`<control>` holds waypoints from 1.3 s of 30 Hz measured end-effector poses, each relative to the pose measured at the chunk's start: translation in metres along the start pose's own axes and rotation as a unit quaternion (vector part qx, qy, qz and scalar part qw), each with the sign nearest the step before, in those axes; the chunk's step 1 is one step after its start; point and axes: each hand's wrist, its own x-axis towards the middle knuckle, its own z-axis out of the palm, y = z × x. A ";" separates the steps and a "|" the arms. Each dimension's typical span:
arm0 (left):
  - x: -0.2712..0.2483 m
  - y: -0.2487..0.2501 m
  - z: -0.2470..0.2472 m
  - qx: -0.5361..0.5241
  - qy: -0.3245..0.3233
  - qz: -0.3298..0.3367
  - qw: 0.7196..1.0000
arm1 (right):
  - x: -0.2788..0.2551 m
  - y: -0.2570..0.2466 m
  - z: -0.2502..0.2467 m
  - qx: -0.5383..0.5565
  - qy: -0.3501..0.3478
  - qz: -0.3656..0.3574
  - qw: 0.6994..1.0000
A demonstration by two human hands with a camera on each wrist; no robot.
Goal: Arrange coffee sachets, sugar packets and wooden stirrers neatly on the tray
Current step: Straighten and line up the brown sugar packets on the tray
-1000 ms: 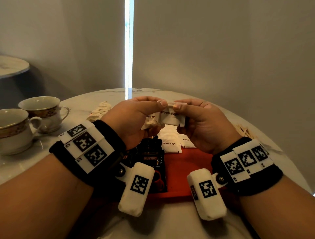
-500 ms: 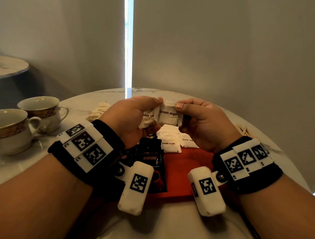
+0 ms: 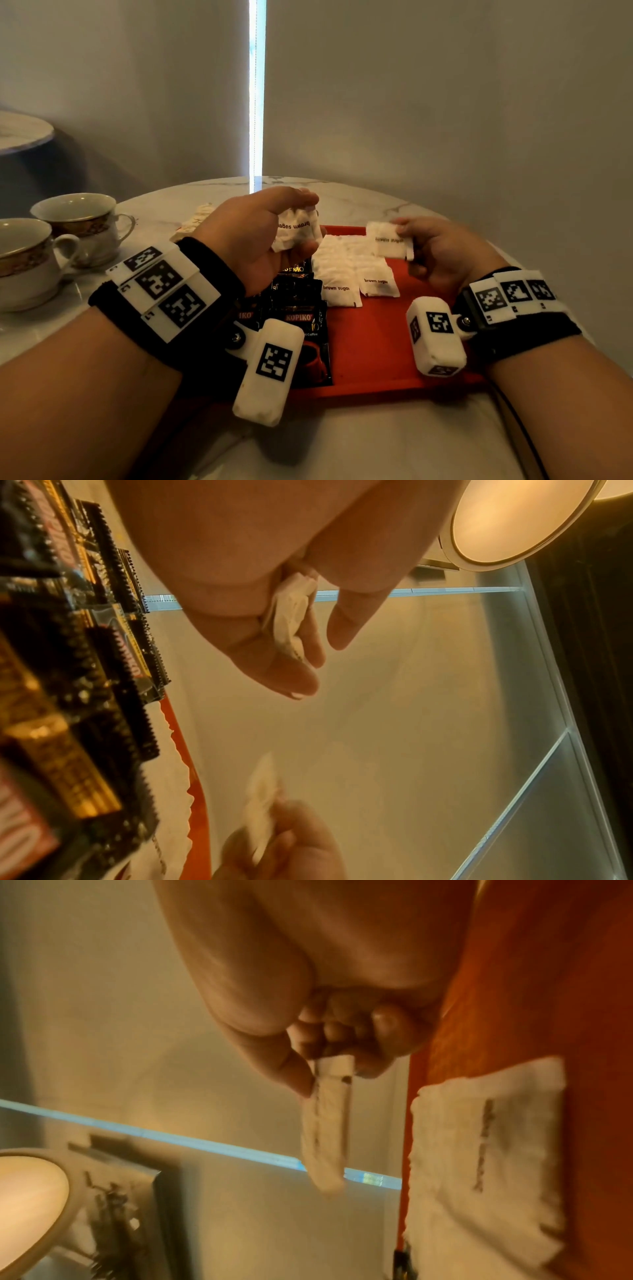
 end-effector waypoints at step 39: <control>-0.005 -0.003 0.003 -0.017 0.023 -0.011 1.000 | 0.009 0.016 -0.008 -0.207 -0.012 0.135 0.969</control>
